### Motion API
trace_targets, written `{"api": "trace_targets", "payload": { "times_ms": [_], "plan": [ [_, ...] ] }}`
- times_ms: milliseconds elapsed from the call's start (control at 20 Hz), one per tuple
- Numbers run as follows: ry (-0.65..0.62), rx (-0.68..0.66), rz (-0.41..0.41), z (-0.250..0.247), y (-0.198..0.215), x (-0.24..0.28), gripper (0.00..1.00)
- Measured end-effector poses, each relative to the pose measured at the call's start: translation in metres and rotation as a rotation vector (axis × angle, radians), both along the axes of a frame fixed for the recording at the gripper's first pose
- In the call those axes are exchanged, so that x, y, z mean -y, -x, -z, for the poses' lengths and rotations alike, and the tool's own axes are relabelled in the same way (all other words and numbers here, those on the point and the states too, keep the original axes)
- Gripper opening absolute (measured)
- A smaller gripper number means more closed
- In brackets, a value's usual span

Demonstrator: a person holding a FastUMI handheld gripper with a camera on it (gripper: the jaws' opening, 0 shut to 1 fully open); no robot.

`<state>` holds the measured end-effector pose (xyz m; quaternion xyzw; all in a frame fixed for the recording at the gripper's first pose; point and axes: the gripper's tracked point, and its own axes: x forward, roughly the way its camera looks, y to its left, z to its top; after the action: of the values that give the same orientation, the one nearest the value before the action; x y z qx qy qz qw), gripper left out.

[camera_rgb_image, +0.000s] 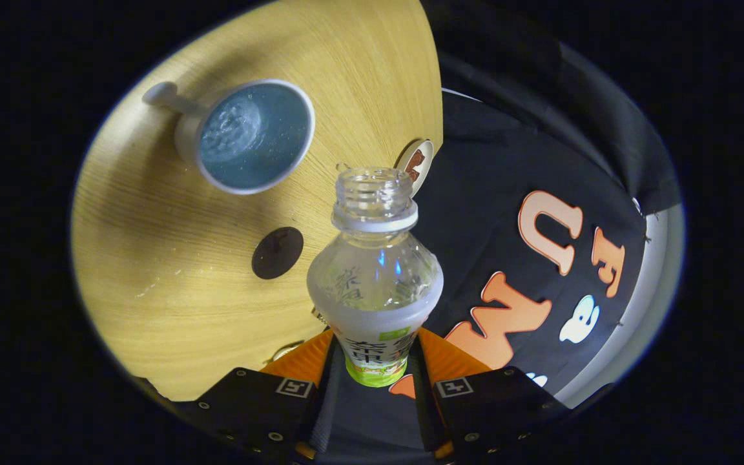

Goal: Take the bottle from table, then pour the juice into the cup, finally place the bottle on the coaster

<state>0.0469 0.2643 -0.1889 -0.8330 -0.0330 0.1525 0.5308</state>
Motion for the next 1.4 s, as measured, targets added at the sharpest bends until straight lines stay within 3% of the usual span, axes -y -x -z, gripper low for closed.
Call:
{"api": "trace_targets", "payload": {
  "times_ms": [250, 600, 1100, 1400],
  "plan": [
    [-0.219, -0.104, 0.078, 0.013, 0.011, 0.012, 0.55],
    [-0.693, -0.264, 0.225, 0.029, 0.014, 0.014, 0.55],
    [-1.24, -0.508, 0.411, 0.022, -0.014, 0.032, 0.55],
    [-1.494, -0.635, 0.486, 0.022, -0.049, 0.032, 0.55]
  ]
}}
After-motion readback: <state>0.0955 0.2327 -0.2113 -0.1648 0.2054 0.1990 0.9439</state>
